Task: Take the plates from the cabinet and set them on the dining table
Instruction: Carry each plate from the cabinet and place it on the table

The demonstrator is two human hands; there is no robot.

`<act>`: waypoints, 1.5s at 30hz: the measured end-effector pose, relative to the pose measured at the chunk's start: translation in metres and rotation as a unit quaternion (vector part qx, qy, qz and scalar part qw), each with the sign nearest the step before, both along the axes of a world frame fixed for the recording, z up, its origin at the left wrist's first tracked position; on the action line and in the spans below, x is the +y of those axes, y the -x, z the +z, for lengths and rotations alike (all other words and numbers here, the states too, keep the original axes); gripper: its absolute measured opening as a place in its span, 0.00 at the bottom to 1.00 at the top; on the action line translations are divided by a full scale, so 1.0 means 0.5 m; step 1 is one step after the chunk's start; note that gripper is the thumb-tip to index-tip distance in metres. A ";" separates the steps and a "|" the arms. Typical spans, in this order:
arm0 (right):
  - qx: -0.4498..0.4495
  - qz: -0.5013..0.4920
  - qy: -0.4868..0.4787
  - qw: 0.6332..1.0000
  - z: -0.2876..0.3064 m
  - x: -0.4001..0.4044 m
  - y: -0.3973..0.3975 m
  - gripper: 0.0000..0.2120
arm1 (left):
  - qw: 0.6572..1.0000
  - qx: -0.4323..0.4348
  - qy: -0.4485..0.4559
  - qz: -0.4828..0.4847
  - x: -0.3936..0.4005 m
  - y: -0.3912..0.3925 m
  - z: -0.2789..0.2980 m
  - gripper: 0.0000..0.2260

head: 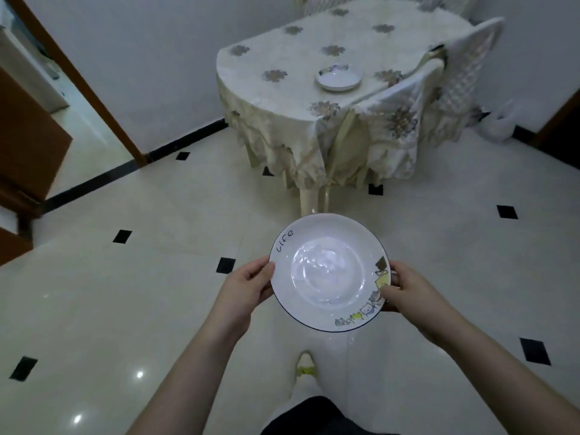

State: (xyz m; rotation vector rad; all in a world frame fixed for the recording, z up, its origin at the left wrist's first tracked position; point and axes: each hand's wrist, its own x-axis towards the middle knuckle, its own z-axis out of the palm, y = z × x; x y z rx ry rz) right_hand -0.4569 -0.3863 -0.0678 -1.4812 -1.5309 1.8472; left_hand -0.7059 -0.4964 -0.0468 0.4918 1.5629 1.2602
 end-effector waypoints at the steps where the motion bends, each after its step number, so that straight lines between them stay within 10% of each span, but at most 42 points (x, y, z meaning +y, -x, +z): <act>1: -0.005 -0.016 0.002 1.000 -0.001 0.026 0.000 0.22 | 1.000 0.005 -0.002 -0.026 0.037 0.008 0.001 0.10; 21: 0.011 -0.308 -0.044 0.950 0.019 0.432 -0.290 0.14 | 0.958 0.010 0.004 -0.286 0.767 -0.256 -0.007 0.11; 45: 0.043 -0.281 -0.030 0.958 0.037 1.157 -0.575 0.18 | 0.963 0.024 -0.001 -0.269 1.464 -0.537 -0.001 0.10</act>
